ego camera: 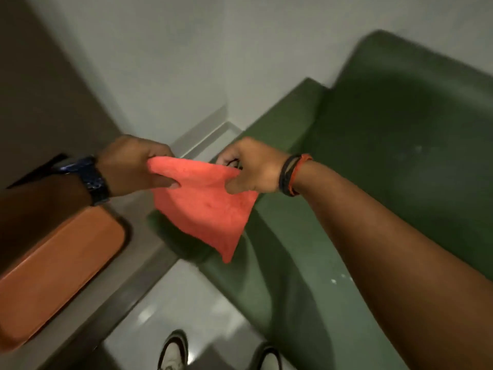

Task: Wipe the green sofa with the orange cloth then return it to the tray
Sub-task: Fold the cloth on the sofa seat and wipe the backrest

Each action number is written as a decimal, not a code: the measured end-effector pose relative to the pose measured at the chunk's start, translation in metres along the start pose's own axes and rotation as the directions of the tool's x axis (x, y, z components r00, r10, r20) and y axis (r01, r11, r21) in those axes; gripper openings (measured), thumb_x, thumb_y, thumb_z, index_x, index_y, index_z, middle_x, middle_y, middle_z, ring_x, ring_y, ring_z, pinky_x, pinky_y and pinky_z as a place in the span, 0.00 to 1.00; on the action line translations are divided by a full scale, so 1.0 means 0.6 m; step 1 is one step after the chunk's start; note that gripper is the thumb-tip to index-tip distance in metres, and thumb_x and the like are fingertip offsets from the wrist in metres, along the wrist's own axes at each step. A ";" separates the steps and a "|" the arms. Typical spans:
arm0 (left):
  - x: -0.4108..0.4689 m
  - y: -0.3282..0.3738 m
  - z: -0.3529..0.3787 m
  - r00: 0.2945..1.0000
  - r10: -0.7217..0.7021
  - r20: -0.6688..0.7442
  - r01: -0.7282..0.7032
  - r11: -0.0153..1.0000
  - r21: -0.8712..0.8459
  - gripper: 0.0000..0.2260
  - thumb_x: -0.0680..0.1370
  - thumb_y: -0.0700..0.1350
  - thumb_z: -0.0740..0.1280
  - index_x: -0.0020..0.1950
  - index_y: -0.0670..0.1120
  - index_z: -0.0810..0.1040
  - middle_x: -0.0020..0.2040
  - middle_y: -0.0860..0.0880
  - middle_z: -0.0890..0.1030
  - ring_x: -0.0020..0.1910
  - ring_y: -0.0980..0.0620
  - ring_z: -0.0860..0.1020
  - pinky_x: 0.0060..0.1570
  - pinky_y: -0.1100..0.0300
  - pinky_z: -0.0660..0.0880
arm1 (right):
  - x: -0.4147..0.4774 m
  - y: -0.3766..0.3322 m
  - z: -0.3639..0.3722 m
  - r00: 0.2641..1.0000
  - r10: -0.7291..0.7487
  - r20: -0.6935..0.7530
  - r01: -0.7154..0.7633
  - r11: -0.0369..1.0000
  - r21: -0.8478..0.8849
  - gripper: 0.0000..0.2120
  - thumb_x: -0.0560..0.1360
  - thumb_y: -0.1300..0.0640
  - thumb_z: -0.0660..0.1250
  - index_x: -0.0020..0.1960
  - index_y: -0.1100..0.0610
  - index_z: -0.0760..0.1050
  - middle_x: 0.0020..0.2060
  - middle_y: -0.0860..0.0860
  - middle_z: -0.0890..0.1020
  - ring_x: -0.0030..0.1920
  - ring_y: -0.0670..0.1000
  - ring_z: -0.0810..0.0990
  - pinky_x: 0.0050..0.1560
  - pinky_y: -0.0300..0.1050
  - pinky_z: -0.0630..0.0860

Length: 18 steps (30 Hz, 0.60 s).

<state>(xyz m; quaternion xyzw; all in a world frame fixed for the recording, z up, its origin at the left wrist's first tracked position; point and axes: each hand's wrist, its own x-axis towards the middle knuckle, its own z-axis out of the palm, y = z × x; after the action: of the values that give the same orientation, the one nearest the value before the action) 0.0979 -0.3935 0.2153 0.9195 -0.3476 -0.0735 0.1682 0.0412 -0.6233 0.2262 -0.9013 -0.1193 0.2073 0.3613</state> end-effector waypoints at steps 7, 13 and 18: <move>0.223 0.375 0.147 0.903 0.411 -0.122 -0.400 0.910 0.111 0.04 0.65 0.42 0.71 0.38 0.44 0.79 0.35 0.42 0.81 0.36 0.39 0.79 0.36 0.48 0.74 | -0.349 0.241 -0.130 0.854 0.193 -0.484 -0.293 0.946 -0.140 0.06 0.65 0.62 0.69 0.42 0.55 0.79 0.35 0.50 0.76 0.38 0.53 0.76 0.38 0.41 0.69; 0.245 0.484 0.369 0.856 0.493 -0.153 -0.483 0.870 0.103 0.03 0.64 0.40 0.69 0.35 0.47 0.78 0.33 0.45 0.80 0.35 0.42 0.78 0.33 0.52 0.71 | -0.469 0.414 -0.004 0.720 0.150 -0.678 -0.391 0.894 -0.217 0.11 0.64 0.66 0.68 0.47 0.63 0.78 0.40 0.63 0.76 0.41 0.63 0.76 0.39 0.53 0.76; 0.154 0.399 0.552 0.817 0.341 0.466 -0.438 0.891 0.117 0.31 0.62 0.48 0.76 0.64 0.46 0.73 0.62 0.43 0.76 0.60 0.42 0.74 0.57 0.50 0.71 | -0.478 0.497 0.221 0.830 0.529 -0.175 -0.557 0.796 -0.237 0.18 0.73 0.56 0.62 0.62 0.56 0.70 0.57 0.59 0.73 0.57 0.61 0.72 0.55 0.54 0.71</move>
<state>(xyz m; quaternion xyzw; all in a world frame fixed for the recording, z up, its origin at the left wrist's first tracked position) -0.0638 -0.7083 -0.0092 0.8012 -0.5636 -0.2011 -0.0039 -0.2545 -0.8600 0.0134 -0.9481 0.1349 0.2382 0.1618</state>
